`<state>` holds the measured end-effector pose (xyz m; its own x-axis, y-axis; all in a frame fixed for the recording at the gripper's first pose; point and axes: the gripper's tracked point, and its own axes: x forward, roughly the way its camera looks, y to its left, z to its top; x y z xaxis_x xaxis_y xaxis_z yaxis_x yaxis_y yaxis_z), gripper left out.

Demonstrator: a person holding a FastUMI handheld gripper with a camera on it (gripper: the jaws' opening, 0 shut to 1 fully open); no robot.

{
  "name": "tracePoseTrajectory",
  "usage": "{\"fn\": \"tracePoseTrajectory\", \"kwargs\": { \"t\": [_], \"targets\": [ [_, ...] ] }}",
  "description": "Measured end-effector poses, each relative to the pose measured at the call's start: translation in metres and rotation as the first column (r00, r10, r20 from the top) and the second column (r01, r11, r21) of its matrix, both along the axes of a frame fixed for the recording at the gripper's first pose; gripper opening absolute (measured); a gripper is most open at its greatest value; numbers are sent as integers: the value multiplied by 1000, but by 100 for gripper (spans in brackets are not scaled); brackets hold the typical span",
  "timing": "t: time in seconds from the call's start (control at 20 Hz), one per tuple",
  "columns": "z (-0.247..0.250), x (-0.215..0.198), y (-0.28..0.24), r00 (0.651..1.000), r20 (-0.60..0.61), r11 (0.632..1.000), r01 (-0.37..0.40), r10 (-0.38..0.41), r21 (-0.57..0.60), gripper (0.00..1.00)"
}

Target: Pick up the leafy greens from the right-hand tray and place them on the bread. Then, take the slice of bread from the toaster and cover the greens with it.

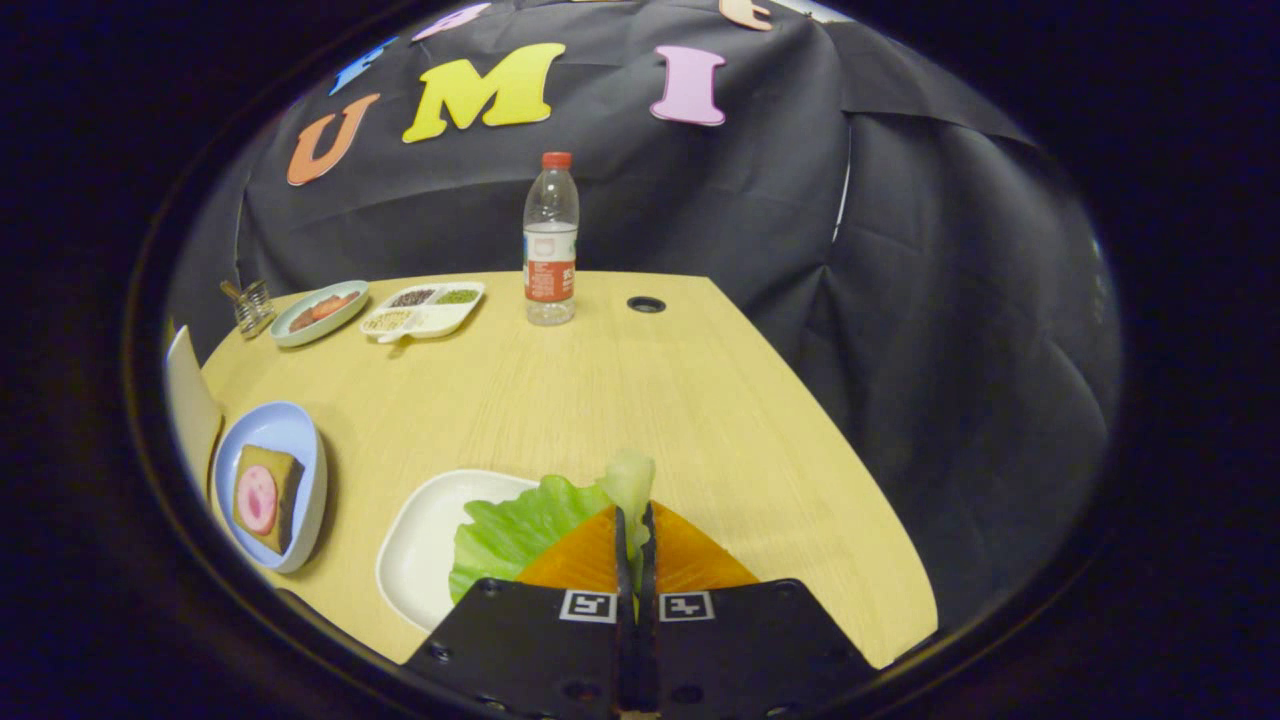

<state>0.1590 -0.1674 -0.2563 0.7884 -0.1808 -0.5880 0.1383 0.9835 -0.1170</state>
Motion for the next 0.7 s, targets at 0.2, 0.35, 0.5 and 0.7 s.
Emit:
{"fn": "tracePoseTrajectory", "kwargs": {
  "t": [0.2, 0.35, 0.5, 0.7],
  "targets": [
    [47, -9, 20, 996, 84, 999, -33, 32, 2, 1],
    [77, -19, 49, 986, 136, 995, -102, 100, 8, 1],
    [99, -29, 81, 976, 166, 990, -138, 140, -24, 1],
    [120, -40, 147, 953, 211, 975, -220, 219, -19, 1]
  ]
}}
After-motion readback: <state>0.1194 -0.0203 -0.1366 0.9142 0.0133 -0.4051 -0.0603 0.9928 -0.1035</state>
